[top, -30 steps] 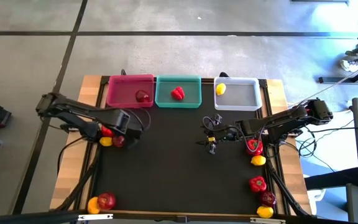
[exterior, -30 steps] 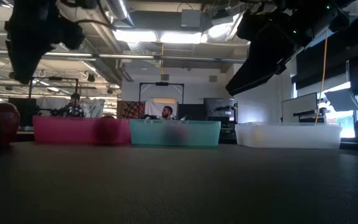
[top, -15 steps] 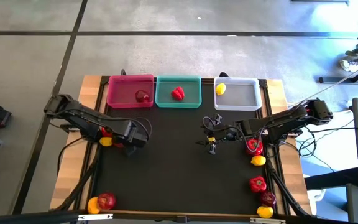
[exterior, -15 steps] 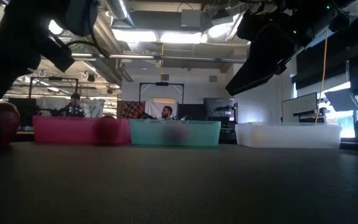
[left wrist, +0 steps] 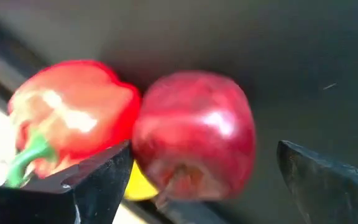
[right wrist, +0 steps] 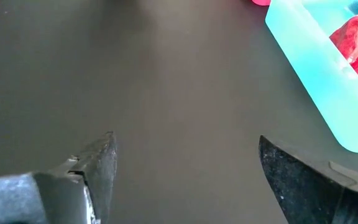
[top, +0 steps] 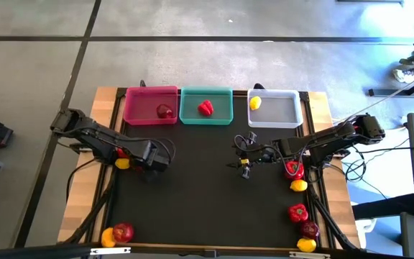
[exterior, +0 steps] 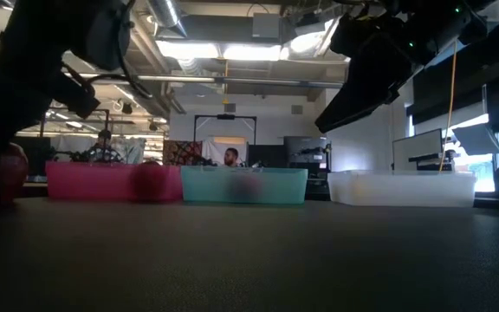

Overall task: Sort produce into baskets
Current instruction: Put the apple into the pink bin

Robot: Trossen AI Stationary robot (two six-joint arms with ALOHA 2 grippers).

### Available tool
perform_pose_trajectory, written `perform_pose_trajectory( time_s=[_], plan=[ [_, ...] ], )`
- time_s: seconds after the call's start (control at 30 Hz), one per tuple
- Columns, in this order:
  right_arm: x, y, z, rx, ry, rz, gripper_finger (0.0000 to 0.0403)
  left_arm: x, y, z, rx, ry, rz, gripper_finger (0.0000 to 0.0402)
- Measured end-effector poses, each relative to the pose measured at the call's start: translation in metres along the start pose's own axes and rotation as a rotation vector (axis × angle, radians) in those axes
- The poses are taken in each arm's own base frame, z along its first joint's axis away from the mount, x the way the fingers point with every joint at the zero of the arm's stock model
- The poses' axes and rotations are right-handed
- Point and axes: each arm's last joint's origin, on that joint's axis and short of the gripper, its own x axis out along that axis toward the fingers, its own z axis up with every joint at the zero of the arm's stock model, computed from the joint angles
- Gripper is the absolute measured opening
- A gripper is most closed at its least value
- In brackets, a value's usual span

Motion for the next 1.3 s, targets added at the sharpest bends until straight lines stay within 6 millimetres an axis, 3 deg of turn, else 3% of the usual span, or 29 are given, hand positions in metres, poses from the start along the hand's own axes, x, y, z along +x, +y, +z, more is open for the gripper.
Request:
perform_pose_trajectory(
  time_s=[0.13, 0.53, 0.83, 1.3],
  plan=[
    [0.000, 0.000, 0.000, 0.000, 0.000, 0.000, 0.0324, 0.001, -0.003, 0.002, 0.024, -0.012, -0.034, 0.0370],
    [0.000, 0.000, 0.000, 0.000, 0.000, 0.000, 0.0324, 0.001, -0.003, 0.002, 0.066, -0.016, -0.039, 0.0255],
    [0.000, 0.000, 0.000, 0.000, -0.001, 0.000, 0.0324, -0.002, -0.003, 0.002, 0.069, -0.018, -0.041, 0.0258],
    [0.000, 0.000, 0.000, -0.001, -0.001, 0.000, 0.0324, -0.032, -0.005, 0.006, 0.095, -0.072, -0.046, 0.0259]
  ],
)
